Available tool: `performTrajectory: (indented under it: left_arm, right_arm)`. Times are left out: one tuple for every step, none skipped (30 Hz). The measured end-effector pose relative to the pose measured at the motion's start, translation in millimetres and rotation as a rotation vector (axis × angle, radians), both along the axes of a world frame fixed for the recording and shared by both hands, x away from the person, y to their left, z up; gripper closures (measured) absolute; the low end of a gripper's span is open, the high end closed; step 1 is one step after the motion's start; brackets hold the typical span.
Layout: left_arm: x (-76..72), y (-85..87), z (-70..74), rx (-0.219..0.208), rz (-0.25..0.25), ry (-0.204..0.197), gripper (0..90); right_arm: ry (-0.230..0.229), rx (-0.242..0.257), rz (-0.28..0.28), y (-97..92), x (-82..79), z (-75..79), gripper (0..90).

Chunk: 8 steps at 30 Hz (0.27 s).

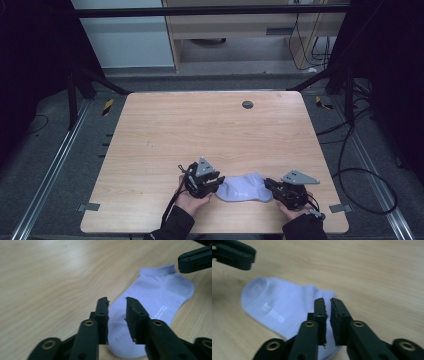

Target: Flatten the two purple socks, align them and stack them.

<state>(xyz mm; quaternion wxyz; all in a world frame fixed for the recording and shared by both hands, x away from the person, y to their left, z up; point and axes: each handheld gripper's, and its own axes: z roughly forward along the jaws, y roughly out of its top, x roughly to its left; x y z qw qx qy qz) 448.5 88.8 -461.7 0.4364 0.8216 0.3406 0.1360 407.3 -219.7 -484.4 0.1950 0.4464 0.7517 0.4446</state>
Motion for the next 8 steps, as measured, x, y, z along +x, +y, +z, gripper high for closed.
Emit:
performTrajectory:
  left_arm:
    - [1.8, 5.0, 2.9, -0.003, 0.009, -0.011, 61.5]
    - [3.0, 9.0, 4.7, -0.006, 0.016, -0.017, 58.5]
    - [4.8, 16.2, 7.3, -0.013, 0.026, -0.026, 55.2]
    - [5.9, 22.4, 9.1, -0.013, 0.03, -0.032, 52.0]
    - [6.9, 29.2, 10.4, -0.01, 0.036, -0.044, 49.4]
    - [7.4, 36.1, 11.1, -0.01, 0.047, -0.054, 47.2]
    - [7.9, 43.3, 11.7, -0.008, 0.059, -0.062, 45.2]
    - [8.4, 50.5, 12.0, -0.008, 0.071, -0.065, 43.9]
  right_arm:
    - [-0.017, 0.012, -0.019, -3.7, 1.1, 0.7, 75.3]
    - [-0.025, 0.026, -0.039, -7.3, 2.0, 1.6, 70.1]
    - [-0.031, 0.034, -0.057, -9.8, 2.7, 2.1, 63.9]
    - [-0.04, 0.044, -0.084, -14.1, 4.5, 1.9, 57.4]
    - [-0.034, 0.049, -0.106, -17.3, 6.2, 1.3, 50.6]
    - [-0.031, 0.05, -0.13, -20.4, 7.9, 0.3, 44.5]
    - [-0.025, 0.054, -0.147, -23.1, 9.2, -0.9, 42.1]
    - [-0.019, 0.048, -0.157, -25.8, 10.6, -2.0, 40.0]
